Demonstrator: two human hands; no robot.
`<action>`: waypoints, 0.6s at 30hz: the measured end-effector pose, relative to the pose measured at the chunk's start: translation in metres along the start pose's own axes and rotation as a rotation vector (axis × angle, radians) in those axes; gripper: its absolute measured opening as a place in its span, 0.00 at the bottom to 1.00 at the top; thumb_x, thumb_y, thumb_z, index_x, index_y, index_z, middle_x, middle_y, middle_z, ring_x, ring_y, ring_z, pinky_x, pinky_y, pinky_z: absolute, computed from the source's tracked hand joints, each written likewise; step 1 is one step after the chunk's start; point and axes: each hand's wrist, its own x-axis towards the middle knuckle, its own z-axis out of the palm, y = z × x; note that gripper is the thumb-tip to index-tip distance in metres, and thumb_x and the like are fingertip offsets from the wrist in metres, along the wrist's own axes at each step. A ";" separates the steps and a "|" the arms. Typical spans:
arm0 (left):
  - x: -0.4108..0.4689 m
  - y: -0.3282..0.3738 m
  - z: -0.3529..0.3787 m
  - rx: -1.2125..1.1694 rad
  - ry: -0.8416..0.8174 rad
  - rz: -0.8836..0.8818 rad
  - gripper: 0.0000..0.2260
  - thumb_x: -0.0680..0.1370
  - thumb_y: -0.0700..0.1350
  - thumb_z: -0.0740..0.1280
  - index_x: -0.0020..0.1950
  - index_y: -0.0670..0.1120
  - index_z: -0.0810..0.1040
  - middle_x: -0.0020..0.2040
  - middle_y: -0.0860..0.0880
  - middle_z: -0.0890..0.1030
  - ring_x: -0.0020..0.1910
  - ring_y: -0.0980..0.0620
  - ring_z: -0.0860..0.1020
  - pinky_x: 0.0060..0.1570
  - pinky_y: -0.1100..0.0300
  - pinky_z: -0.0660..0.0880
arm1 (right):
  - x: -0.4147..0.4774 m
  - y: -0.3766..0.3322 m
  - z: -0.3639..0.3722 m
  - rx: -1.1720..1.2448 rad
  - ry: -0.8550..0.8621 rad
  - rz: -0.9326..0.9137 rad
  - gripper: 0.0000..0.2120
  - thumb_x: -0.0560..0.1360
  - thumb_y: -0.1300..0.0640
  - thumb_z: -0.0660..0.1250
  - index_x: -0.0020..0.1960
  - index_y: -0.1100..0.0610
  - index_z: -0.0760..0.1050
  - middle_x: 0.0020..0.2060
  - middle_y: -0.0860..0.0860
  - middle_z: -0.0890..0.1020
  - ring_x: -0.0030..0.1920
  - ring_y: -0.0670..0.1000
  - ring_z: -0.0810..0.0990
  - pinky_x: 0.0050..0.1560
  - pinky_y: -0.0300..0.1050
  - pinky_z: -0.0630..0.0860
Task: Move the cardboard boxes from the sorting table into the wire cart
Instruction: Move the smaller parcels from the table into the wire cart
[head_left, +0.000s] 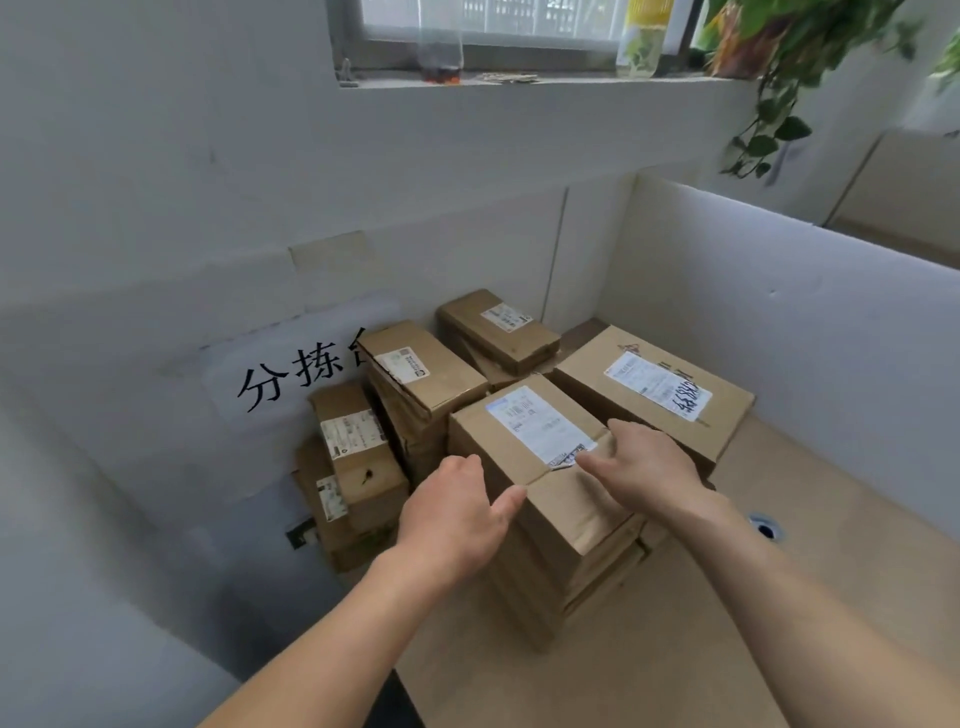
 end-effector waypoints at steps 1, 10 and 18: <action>0.005 -0.003 0.000 -0.002 -0.012 0.002 0.28 0.80 0.65 0.60 0.71 0.46 0.70 0.70 0.49 0.72 0.66 0.48 0.73 0.59 0.55 0.72 | 0.003 -0.002 0.002 0.013 -0.014 0.020 0.16 0.74 0.34 0.65 0.49 0.47 0.73 0.45 0.44 0.80 0.43 0.46 0.77 0.42 0.49 0.78; 0.026 -0.019 0.012 -0.035 -0.097 0.015 0.22 0.79 0.65 0.61 0.61 0.49 0.75 0.58 0.49 0.77 0.55 0.48 0.77 0.53 0.51 0.76 | 0.002 -0.006 0.022 0.094 -0.038 0.128 0.26 0.72 0.33 0.63 0.63 0.47 0.70 0.56 0.46 0.80 0.47 0.50 0.77 0.44 0.50 0.74; 0.025 -0.014 0.020 -0.218 -0.079 -0.031 0.22 0.75 0.60 0.68 0.63 0.49 0.74 0.60 0.49 0.79 0.60 0.46 0.77 0.57 0.53 0.74 | -0.023 -0.010 0.027 0.226 -0.022 0.106 0.19 0.68 0.36 0.65 0.52 0.46 0.71 0.48 0.42 0.80 0.48 0.51 0.78 0.47 0.50 0.74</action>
